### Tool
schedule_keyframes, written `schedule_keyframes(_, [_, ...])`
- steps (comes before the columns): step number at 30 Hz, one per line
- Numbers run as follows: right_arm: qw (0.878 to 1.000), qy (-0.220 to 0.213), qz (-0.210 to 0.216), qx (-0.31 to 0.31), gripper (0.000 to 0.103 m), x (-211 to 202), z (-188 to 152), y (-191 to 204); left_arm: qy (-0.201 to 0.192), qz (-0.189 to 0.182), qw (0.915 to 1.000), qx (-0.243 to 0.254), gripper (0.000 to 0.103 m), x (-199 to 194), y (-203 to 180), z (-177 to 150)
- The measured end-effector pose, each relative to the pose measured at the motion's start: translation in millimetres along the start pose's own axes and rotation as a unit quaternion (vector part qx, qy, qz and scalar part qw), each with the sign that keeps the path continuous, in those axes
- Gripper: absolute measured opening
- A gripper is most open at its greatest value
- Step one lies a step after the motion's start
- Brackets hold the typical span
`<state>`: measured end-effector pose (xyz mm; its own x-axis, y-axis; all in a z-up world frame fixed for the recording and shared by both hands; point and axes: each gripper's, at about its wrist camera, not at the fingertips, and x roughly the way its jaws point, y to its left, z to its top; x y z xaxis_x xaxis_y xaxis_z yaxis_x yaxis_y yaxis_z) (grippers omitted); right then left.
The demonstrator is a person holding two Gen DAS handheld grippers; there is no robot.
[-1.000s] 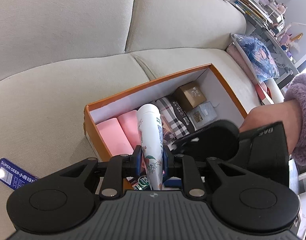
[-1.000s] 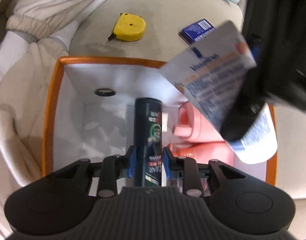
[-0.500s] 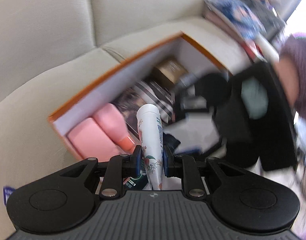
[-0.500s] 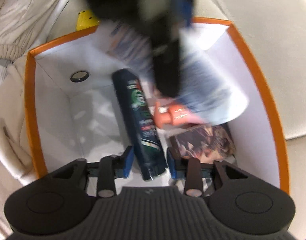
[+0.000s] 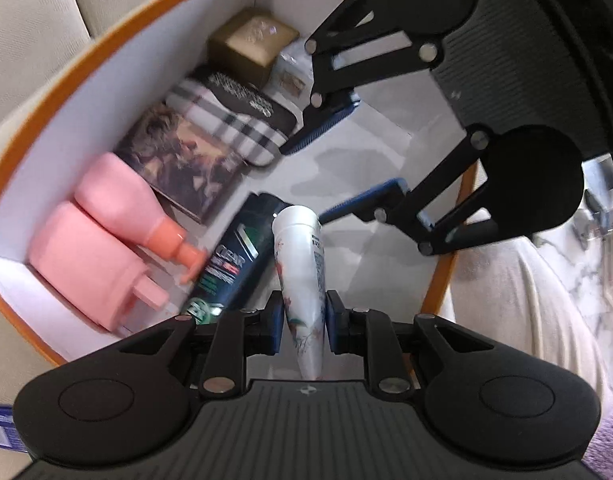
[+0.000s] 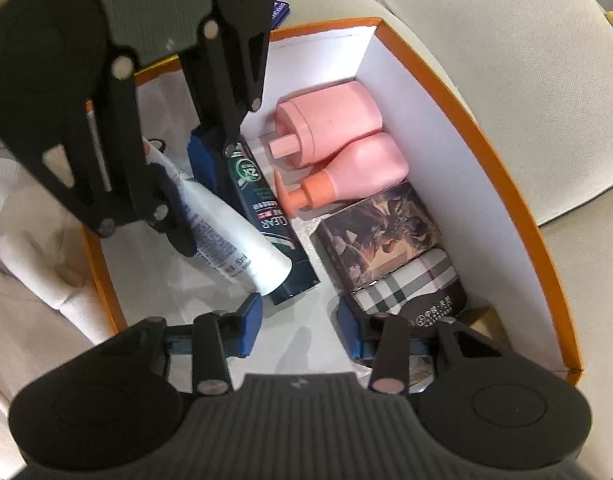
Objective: Organize rigid objects
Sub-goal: 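Lower the shampoo bottle beside the pink bottles and open the right gripper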
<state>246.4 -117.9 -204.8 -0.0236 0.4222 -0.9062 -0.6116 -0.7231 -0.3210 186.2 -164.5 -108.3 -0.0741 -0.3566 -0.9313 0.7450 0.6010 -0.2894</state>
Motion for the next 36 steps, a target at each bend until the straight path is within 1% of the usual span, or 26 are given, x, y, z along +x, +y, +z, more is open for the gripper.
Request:
schedule_keyframes(2, [1.0, -0.001, 0.006, -0.007, 0.041, -4, -2, -5, 0.007, -0.017, 0.9998, -0.007, 0.023, 4, 3, -2])
schedule_keyframes(3, [1.0, -0.001, 0.008, -0.008, 0.041, -6, -5, -10, 0.01, -0.02, 0.9997, -0.012, 0.023, 7, 5, -1])
schedule_keyframes(5, [1.0, 0.002, 0.013, -0.01, 0.041, -5, -8, -8, 0.02, -0.028, 0.9993, -0.017, 0.023, 12, 8, 2])
schedule_keyframes(7, [1.0, 0.006, 0.019, -0.019, 0.041, -3, -6, -5, 0.022, -0.041, 0.9986, -0.026, 0.023, 13, 12, 4])
schedule_keyframes(8, [1.0, 0.007, 0.02, -0.023, 0.038, -1, -4, -2, 0.026, -0.048, 0.9979, -0.034, 0.023, 14, 15, 5])
schedule_keyframes(10, [0.999, 0.008, 0.019, -0.025, 0.038, -1, -1, -4, 0.035, -0.06, 0.9967, -0.042, 0.023, 17, 18, 5])
schedule_keyframes(16, [0.999, 0.015, 0.022, -0.043, 0.038, 6, 8, 1, 0.043, -0.063, 0.9959, -0.049, 0.024, 20, 20, 2])
schedule_keyframes(19, [0.998, 0.018, 0.02, -0.05, 0.038, 5, 11, 3, 0.039, -0.061, 0.9958, -0.057, 0.029, 19, 21, -2])
schedule_keyframes(21, [0.998, 0.017, 0.017, -0.053, 0.038, 6, 12, 4, 0.028, -0.06, 0.9962, -0.057, 0.034, 15, 20, -4])
schedule_keyframes(22, [0.998, 0.017, 0.015, -0.054, 0.038, 4, 12, 4, 0.023, -0.061, 0.9961, -0.06, 0.039, 12, 20, -5])
schedule_keyframes(24, [0.998, 0.016, 0.012, -0.056, 0.038, 3, 12, 4, 0.013, -0.06, 0.9963, -0.061, 0.04, 5, 21, -8])
schedule_keyframes(25, [0.997, 0.014, 0.007, -0.072, 0.038, 1, 13, 4, 0.01, -0.056, 0.9966, -0.06, 0.039, 2, 20, -9])
schedule_keyframes(28, [0.997, 0.017, 0.004, -0.07, 0.038, 3, 13, 4, -0.001, -0.047, 0.9975, -0.053, 0.039, -9, 19, -12])
schedule_keyframes(29, [0.997, 0.017, -0.001, -0.081, 0.038, 2, 14, 4, -0.006, -0.043, 0.9977, -0.053, 0.034, -12, 19, -13])
schedule_keyframes(30, [0.996, 0.017, -0.003, -0.082, 0.038, 2, 14, 4, -0.008, -0.04, 0.9978, -0.052, 0.032, -13, 19, -14])
schedule_keyframes(32, [0.996, 0.019, -0.006, -0.085, 0.038, 1, 15, 5, -0.009, -0.034, 0.998, -0.053, 0.022, -15, 20, -15])
schedule_keyframes(36, [0.996, 0.02, 0.002, -0.081, 0.036, -2, 16, 4, -0.009, -0.019, 0.9986, -0.048, 0.02, -15, 20, -14])
